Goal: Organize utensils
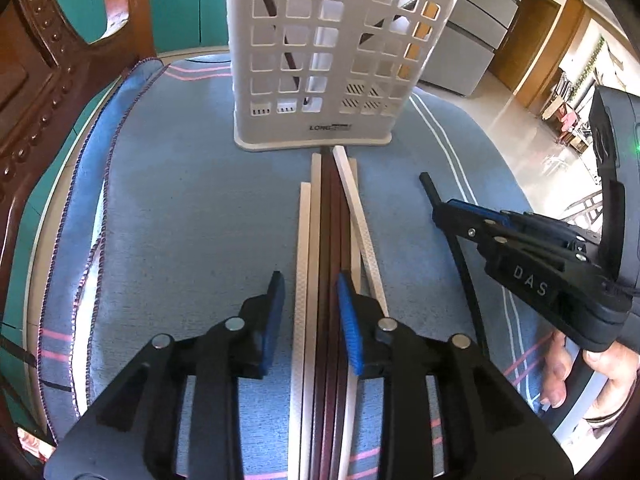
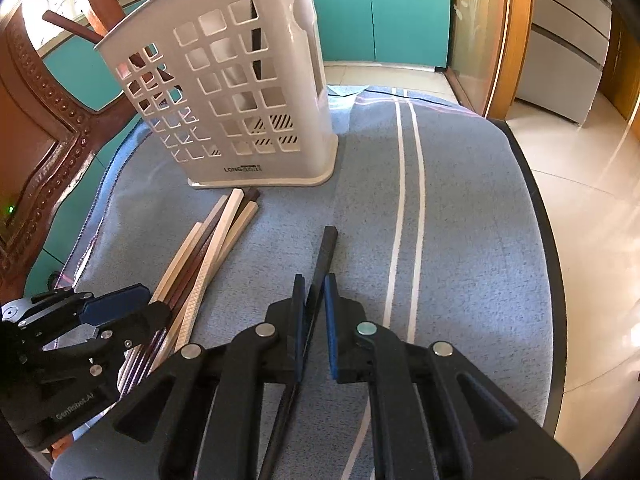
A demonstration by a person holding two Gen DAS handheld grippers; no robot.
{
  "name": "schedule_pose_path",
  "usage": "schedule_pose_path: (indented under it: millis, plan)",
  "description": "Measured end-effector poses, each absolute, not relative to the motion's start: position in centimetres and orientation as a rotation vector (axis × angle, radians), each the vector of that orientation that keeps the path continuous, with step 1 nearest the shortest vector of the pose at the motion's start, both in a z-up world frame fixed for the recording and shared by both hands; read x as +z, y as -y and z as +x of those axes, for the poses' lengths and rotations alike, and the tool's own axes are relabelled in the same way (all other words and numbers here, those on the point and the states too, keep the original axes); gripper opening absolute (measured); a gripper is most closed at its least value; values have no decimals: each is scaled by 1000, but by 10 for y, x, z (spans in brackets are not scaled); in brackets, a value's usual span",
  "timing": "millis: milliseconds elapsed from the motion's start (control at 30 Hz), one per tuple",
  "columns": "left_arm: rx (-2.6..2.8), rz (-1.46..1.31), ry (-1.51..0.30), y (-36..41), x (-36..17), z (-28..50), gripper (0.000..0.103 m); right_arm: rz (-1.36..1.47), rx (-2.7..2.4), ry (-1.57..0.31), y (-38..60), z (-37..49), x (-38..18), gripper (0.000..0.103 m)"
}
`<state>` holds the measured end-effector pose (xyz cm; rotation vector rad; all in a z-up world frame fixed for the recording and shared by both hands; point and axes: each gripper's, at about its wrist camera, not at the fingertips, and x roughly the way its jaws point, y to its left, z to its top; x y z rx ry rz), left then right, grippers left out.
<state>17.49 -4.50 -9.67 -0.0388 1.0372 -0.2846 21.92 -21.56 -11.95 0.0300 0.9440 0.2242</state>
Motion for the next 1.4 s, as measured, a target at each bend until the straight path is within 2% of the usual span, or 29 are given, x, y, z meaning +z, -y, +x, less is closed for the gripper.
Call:
schedule_pose_path:
  millis: [100, 233, 333, 367, 733, 833, 1100, 1267, 1400]
  plan:
    - [-283, -57, -1041, 41, -97, 177, 27, 30, 223, -948, 213, 220, -122, 20]
    - [-253, -80, -1044, 32, -99, 182, 24, 17, 220, -939, 209, 219, -123, 25]
    - [-207, -114, -1039, 18, -98, 184, 14, 13, 222, -938, 208, 218, -123, 27]
    - [-191, -117, -1039, 15, -98, 183, 7, 12, 223, -938, 207, 218, -123, 28]
    - [-72, -47, -1004, 4, -92, 179, 7, -8, 231, -931, 199, 218, -123, 39]
    - [-90, -63, -1011, 1, -92, 179, 8, -11, 231, -931, 199, 218, -123, 45]
    - [-153, -19, -1013, 23, -94, 174, 29, -35, 237, -927, 191, 217, -124, 55]
    - [-156, 2, -1024, 31, -97, 174, 29, -44, 239, -926, 189, 217, -125, 58]
    - [-155, 10, -1022, 34, -98, 176, 23, -47, 237, -925, 187, 218, -125, 59]
